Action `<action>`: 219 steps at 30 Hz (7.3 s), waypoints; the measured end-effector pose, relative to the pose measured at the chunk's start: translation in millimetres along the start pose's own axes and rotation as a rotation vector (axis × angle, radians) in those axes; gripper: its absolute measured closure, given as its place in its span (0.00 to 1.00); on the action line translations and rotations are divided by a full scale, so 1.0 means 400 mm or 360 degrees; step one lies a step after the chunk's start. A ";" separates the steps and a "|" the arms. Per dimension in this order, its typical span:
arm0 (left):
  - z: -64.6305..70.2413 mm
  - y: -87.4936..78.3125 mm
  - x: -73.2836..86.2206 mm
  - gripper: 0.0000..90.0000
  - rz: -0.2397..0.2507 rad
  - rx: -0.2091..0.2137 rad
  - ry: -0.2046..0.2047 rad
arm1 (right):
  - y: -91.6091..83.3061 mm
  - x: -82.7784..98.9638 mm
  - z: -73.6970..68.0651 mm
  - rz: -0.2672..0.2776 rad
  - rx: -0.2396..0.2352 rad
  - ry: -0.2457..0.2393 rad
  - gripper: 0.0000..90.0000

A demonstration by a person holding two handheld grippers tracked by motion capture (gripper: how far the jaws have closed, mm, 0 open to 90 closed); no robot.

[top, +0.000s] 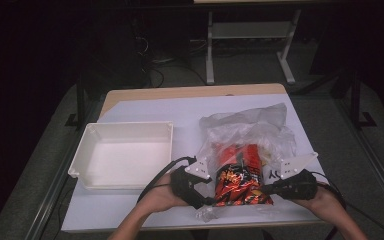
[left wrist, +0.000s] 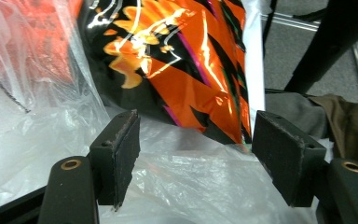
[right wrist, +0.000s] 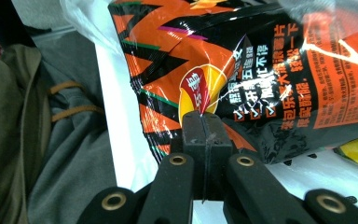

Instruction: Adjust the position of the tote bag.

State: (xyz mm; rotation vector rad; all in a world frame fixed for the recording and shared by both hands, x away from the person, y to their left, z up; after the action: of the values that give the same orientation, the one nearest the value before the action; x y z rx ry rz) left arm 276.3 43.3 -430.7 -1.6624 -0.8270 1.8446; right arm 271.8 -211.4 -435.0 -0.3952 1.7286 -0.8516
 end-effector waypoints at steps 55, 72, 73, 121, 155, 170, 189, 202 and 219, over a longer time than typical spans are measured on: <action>-0.011 -0.055 -0.055 0.99 0.0290 -0.0257 0.0030 | -0.114 -0.096 0.007 0.0232 0.0049 -0.0073 0.59; -0.038 -0.073 -0.069 0.99 0.0340 -0.0235 -0.0030 | -0.058 -0.075 -0.016 0.0157 0.0394 -0.0356 0.39; -0.038 -0.074 -0.070 0.99 0.0340 -0.0244 -0.0030 | -0.052 -0.079 -0.011 0.0154 0.0431 -0.0369 0.39; -0.046 -0.093 -0.107 0.89 0.0512 -0.0242 -0.0055 | -0.133 -0.177 -0.021 0.0314 0.0130 -0.0133 0.65; -0.053 -0.100 -0.107 0.73 0.0541 -0.0288 -0.0099 | -0.047 -0.205 0.010 0.0113 0.0184 -0.0260 0.65; -0.054 -0.137 -0.066 0.56 0.0543 -0.0401 -0.0151 | -0.061 -0.210 0.049 0.0147 0.0047 -0.0120 0.76; -0.015 -0.178 0.003 0.47 0.0538 -0.0398 -0.0176 | -0.118 -0.236 0.065 0.0190 -0.0045 -0.0036 0.77; 0.026 -0.172 0.054 0.44 0.0515 -0.0405 -0.0175 | -0.178 -0.259 0.063 0.0251 -0.0081 0.0008 0.78; 0.037 -0.160 0.099 0.40 0.0492 -0.0428 -0.0217 | -0.243 -0.320 0.062 0.0285 -0.0107 0.0020 0.78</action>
State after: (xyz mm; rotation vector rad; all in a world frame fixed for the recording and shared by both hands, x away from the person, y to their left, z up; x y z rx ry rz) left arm 255.9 114.1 -409.9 -1.9367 -0.9541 2.1532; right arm 322.2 -204.2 -280.4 -0.2755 1.7780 -0.6697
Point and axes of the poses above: each handheld gripper's, and its own axes: y roughly forward along the jaws, x roughly out of its underside, z roughly to its right, the point moved 5 cm from there along y, roughly forward along the jaws, and after that the axes turned 3 degrees about y, right-handed, at the moved point
